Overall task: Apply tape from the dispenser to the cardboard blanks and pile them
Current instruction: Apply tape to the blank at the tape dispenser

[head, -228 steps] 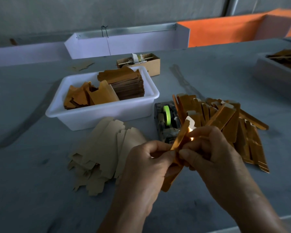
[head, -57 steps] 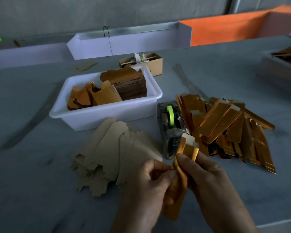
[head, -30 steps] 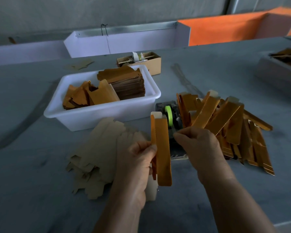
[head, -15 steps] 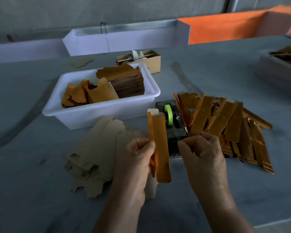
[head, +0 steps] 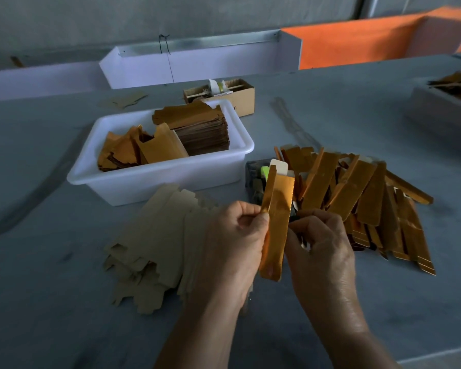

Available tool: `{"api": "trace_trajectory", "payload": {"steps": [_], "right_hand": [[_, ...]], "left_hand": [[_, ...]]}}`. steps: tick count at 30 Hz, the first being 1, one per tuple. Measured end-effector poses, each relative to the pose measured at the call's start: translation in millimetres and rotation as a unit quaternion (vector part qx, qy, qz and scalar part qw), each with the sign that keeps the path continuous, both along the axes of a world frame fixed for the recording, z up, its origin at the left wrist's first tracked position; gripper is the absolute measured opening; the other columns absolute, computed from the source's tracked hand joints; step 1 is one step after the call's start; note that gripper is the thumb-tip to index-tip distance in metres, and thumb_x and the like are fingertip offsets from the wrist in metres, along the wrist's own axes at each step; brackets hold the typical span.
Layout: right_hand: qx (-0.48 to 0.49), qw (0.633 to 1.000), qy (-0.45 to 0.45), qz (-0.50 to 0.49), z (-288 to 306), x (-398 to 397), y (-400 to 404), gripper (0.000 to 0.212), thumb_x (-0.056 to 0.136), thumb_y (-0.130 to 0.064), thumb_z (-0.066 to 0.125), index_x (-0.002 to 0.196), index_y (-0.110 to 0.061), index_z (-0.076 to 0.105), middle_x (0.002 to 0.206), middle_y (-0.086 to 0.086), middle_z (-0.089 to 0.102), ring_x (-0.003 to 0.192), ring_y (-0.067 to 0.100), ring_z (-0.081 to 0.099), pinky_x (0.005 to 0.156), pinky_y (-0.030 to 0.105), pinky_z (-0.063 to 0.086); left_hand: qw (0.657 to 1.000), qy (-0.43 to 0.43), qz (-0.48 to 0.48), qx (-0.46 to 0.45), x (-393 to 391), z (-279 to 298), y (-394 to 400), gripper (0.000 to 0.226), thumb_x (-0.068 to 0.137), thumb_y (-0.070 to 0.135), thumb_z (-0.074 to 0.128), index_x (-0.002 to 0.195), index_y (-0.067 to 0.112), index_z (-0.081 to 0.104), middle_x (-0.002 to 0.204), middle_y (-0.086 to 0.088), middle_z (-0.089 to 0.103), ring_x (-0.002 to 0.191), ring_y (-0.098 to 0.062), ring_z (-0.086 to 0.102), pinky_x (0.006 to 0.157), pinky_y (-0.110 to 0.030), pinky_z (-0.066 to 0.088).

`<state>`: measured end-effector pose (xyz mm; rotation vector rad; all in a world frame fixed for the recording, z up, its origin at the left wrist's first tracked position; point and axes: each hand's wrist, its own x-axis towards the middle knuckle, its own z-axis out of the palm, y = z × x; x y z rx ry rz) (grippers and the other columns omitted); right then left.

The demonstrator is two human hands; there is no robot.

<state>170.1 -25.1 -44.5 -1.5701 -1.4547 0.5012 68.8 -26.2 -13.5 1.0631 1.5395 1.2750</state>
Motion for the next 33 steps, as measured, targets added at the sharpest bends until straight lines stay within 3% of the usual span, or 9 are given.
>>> {"api": "trace_trajectory", "payload": {"steps": [3, 6, 9, 11, 13, 18, 23, 26, 33], "right_hand": [[-0.003, 0.997, -0.071, -0.004, 2, 1, 0, 0.012, 0.084, -0.005, 0.066, 0.072, -0.008, 0.064, 0.107, 0.0, 0.054, 0.102, 0.019, 0.05, 0.073, 0.018, 0.039], [0.019, 0.998, -0.062, 0.008, 11, 11, -6, 0.01, 0.086, -0.011, 0.064, 0.077, -0.017, 0.063, 0.102, -0.004, 0.052, 0.091, 0.015, 0.053, 0.066, 0.014, 0.038], [-0.017, 0.997, 0.058, 0.044, 24, 27, -11, 0.014, 0.086, -0.02, 0.059, 0.076, -0.029, 0.056, 0.085, -0.011, 0.057, 0.076, 0.009, 0.055, 0.062, 0.018, 0.041], [-0.072, 0.975, 0.187, 0.096, 35, 34, -13, 0.012, 0.084, -0.016, 0.06, 0.077, -0.027, 0.062, 0.075, -0.005, 0.062, 0.072, 0.011, 0.059, 0.063, 0.022, 0.045], [-0.096, 0.957, 0.219, 0.16, 44, 36, -17, 0.015, 0.082, -0.009, 0.061, 0.077, -0.023, 0.067, 0.073, -0.006, 0.066, 0.069, 0.007, 0.061, 0.059, 0.019, 0.048], [-0.078, 0.952, 0.165, 0.246, 53, 28, -21, 0.02, 0.081, -0.01, 0.062, 0.077, -0.026, 0.072, 0.077, -0.007, 0.07, 0.072, 0.005, 0.062, 0.06, 0.013, 0.049], [-0.062, 0.967, 0.096, 0.228, 52, 26, -21, 0.019, 0.08, -0.017, 0.064, 0.085, -0.035, 0.069, 0.079, -0.013, 0.069, 0.077, 0.004, 0.062, 0.065, 0.015, 0.049], [-0.059, 0.969, 0.088, 0.224, 52, 26, -19, 0.033, 0.08, -0.015, 0.066, 0.102, -0.037, 0.055, 0.079, -0.01, 0.07, 0.074, 0.004, 0.065, 0.062, 0.018, 0.049], [-0.064, 0.977, 0.073, 0.192, 48, 26, -17, 0.027, 0.077, -0.02, 0.07, 0.092, -0.028, 0.05, 0.077, -0.018, 0.07, 0.071, -0.002, 0.065, 0.064, 0.023, 0.049]], "left_hand": [[1.0, 0.024, -0.002, -0.008, -1, 1, 1, 0.013, 0.091, 0.019, 0.061, 0.08, 0.024, 0.059, 0.075, 0.005, 0.064, 0.066, -0.007, 0.062, 0.055, -0.017, 0.05], [1.0, 0.016, -0.01, -0.005, -3, 5, 0, 0.012, 0.09, 0.017, 0.062, 0.079, 0.022, 0.061, 0.074, 0.005, 0.065, 0.062, 0.0, 0.062, 0.053, -0.012, 0.048], [1.0, 0.007, -0.022, -0.01, -6, 6, -4, 0.01, 0.089, 0.017, 0.062, 0.08, 0.021, 0.062, 0.08, 0.004, 0.067, 0.071, -0.004, 0.065, 0.062, -0.019, 0.051], [1.0, 0.009, -0.024, -0.014, -8, 5, -8, 0.012, 0.088, 0.021, 0.063, 0.077, 0.025, 0.062, 0.078, 0.007, 0.067, 0.072, -0.005, 0.065, 0.06, -0.021, 0.051], [0.999, -0.003, -0.03, -0.018, -9, 5, -15, 0.01, 0.087, 0.023, 0.065, 0.077, 0.025, 0.065, 0.075, 0.007, 0.069, 0.069, -0.004, 0.066, 0.06, -0.022, 0.053], [0.996, -0.06, -0.052, -0.028, -9, 9, -25, 0.004, 0.084, 0.013, 0.068, 0.082, 0.014, 0.071, 0.079, -0.004, 0.074, 0.074, -0.018, 0.073, 0.07, -0.031, 0.059], [0.996, -0.067, -0.055, -0.018, -9, 13, -30, 0.006, 0.084, 0.012, 0.067, 0.082, 0.013, 0.072, 0.078, -0.005, 0.074, 0.073, -0.017, 0.073, 0.068, -0.029, 0.059], [0.995, -0.078, -0.054, -0.014, -8, 15, -32, 0.006, 0.084, 0.013, 0.068, 0.08, 0.013, 0.073, 0.077, -0.004, 0.074, 0.072, -0.016, 0.073, 0.066, -0.026, 0.059], [0.992, -0.096, -0.076, -0.013, -6, 16, -33, 0.007, 0.085, 0.01, 0.067, 0.082, 0.011, 0.073, 0.077, -0.005, 0.075, 0.073, -0.018, 0.073, 0.066, -0.025, 0.058]]}}
